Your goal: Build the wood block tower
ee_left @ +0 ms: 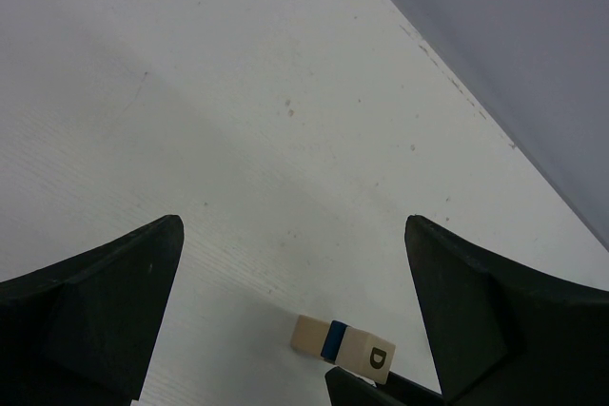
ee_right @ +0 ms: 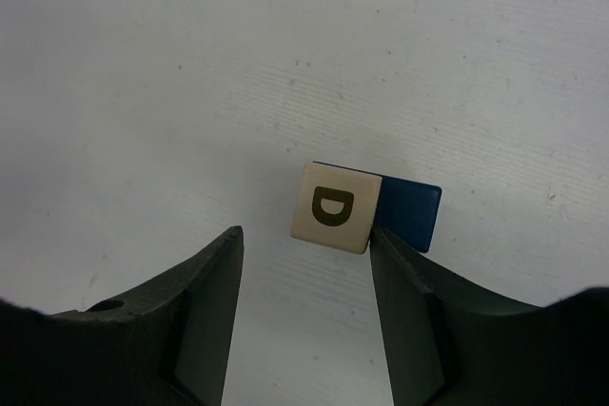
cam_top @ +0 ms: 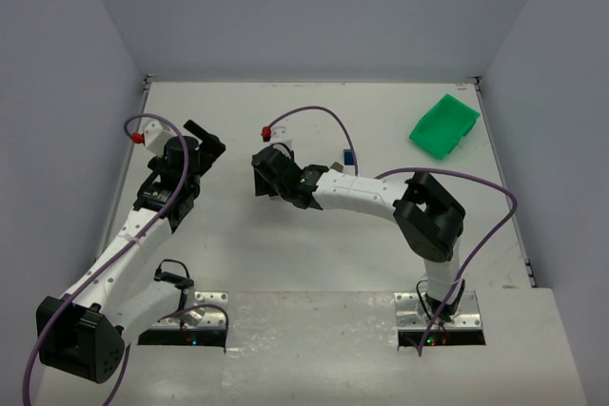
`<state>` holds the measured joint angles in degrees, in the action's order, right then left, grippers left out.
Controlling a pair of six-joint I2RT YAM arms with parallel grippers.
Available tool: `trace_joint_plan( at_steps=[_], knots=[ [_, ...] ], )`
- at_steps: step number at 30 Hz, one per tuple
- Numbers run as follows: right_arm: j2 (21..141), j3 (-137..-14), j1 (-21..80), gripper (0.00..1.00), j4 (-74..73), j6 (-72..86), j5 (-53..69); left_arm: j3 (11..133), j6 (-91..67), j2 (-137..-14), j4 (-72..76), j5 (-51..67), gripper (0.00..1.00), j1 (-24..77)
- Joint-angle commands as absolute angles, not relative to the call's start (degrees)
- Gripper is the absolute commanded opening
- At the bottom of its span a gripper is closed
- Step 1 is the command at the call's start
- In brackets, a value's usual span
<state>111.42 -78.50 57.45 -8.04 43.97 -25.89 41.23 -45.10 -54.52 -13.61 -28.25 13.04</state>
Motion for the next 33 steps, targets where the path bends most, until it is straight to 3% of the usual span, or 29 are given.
trace_joint_plan(
  at_steps=[1, 11, 23, 25, 27, 31, 33],
  knots=[
    [108.90, -78.49, 57.30, 0.56, -6.01, 44.65, -26.47, 41.64, -45.09, -53.70, -12.48, -27.95, 1.00, 12.74],
    [104.24, -75.20, 57.30, 0.57, -6.50, 42.09, -31.86, 41.48, -45.09, -53.75, -12.39, -28.31, 1.00, 12.74],
    [83.64, -58.95, 51.69, 0.64, -7.22, 37.11, -39.63, 41.66, -45.14, -54.23, -12.48, -29.38, 1.00, 12.74],
    [81.82, -56.77, 47.91, 0.67, -8.09, 37.53, -36.92, 41.57, -45.18, -54.23, -12.57, -29.44, 1.00, 12.74],
    [81.74, -55.56, 40.24, 0.71, -8.00, 33.18, -26.31, 41.66, -45.18, -54.58, -12.48, -29.53, 1.00, 12.74],
    [89.86, -60.52, 34.17, 0.99, -8.93, 11.44, -13.11, 42.07, -44.88, -55.70, -12.30, -29.36, 1.00, 12.74],
    [93.42, -63.93, 33.28, 0.99, -10.07, 4.95, -11.66, 42.23, -44.74, -56.19, -12.30, -29.56, 1.00, 12.74]
  ],
)
